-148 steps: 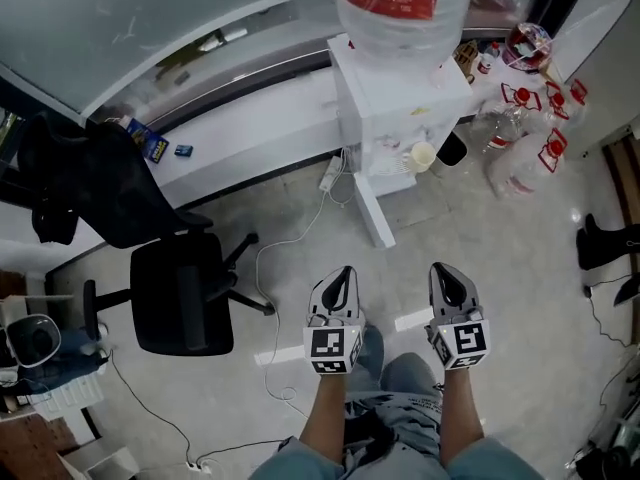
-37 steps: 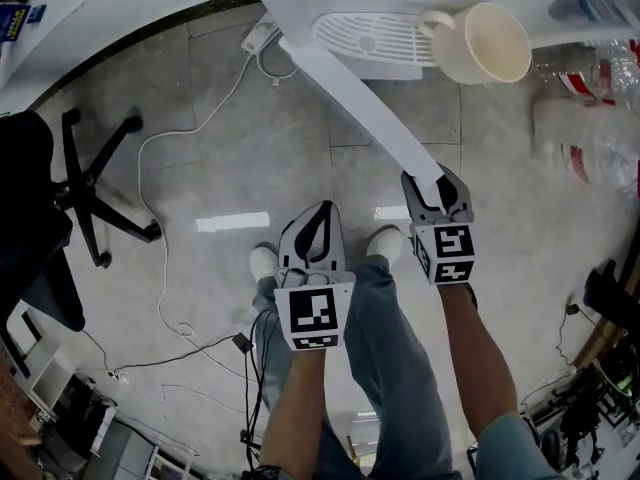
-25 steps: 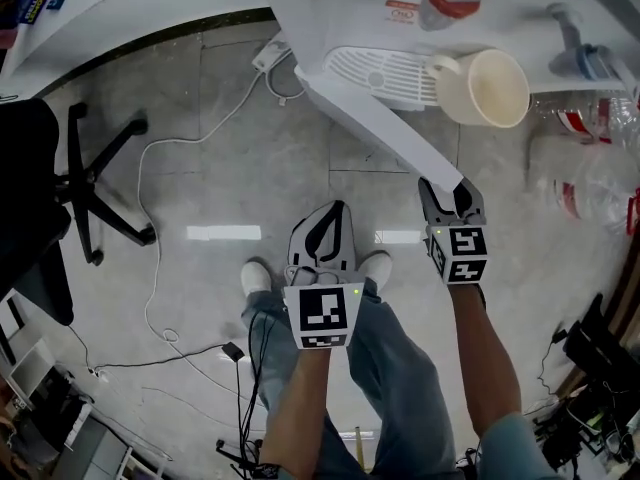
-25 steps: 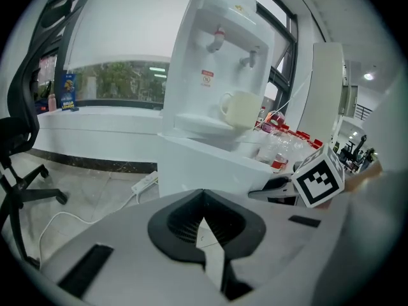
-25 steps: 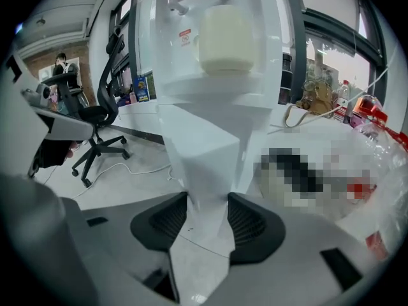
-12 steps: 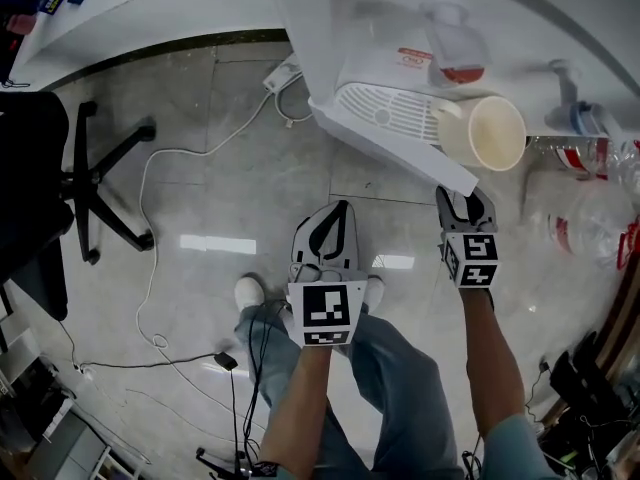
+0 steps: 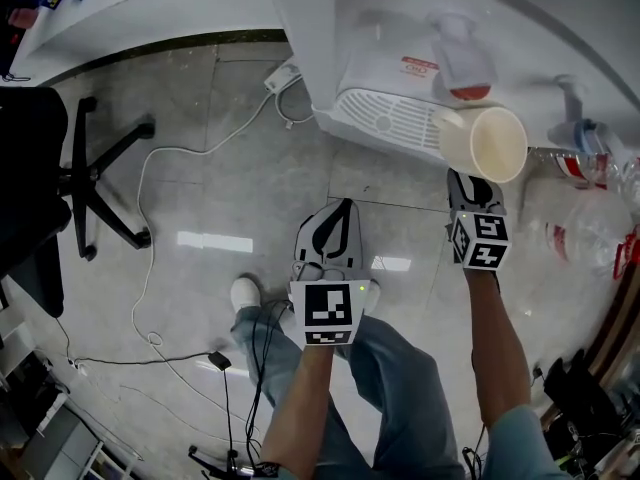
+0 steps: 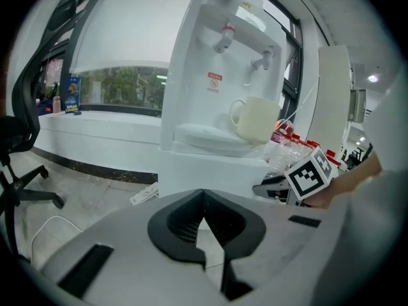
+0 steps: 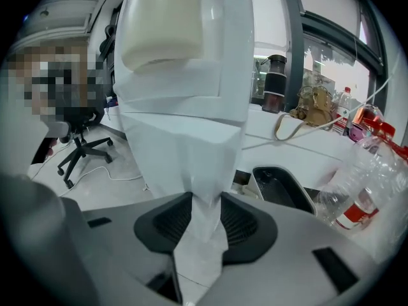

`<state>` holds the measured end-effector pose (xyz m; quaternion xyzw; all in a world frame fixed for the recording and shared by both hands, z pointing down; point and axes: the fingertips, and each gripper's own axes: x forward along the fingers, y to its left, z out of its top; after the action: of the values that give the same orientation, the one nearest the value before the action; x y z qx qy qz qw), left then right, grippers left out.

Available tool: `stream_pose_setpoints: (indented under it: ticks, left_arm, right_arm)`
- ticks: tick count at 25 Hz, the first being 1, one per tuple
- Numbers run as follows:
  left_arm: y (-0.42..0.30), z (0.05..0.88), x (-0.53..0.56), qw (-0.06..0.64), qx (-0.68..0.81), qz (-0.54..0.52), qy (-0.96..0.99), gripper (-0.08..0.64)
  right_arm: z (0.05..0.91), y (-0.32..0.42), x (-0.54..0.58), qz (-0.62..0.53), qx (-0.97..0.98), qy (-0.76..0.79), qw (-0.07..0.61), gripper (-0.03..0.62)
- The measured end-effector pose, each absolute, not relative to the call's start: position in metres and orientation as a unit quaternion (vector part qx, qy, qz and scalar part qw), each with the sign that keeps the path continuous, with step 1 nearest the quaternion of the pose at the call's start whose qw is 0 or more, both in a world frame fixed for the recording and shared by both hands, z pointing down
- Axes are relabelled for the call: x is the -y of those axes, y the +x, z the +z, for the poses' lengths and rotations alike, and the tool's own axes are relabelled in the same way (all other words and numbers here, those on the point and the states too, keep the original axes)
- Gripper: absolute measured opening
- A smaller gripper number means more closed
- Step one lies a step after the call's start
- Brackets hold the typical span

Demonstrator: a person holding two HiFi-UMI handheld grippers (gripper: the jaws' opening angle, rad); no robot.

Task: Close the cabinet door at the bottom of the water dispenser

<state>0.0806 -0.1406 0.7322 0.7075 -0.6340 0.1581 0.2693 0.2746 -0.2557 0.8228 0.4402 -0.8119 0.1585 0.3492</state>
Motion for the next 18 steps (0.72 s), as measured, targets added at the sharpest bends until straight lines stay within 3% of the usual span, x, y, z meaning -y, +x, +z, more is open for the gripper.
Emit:
stream_pose_setpoints:
  ticks: [18]
  left_arm:
    - [0.067,0.722,0.152,0.259,0.644,0.164,0.701,0.011]
  right_arm:
    - [0.823,0.274,0.302,0.143,0.809,0.446,0.356,0.14]
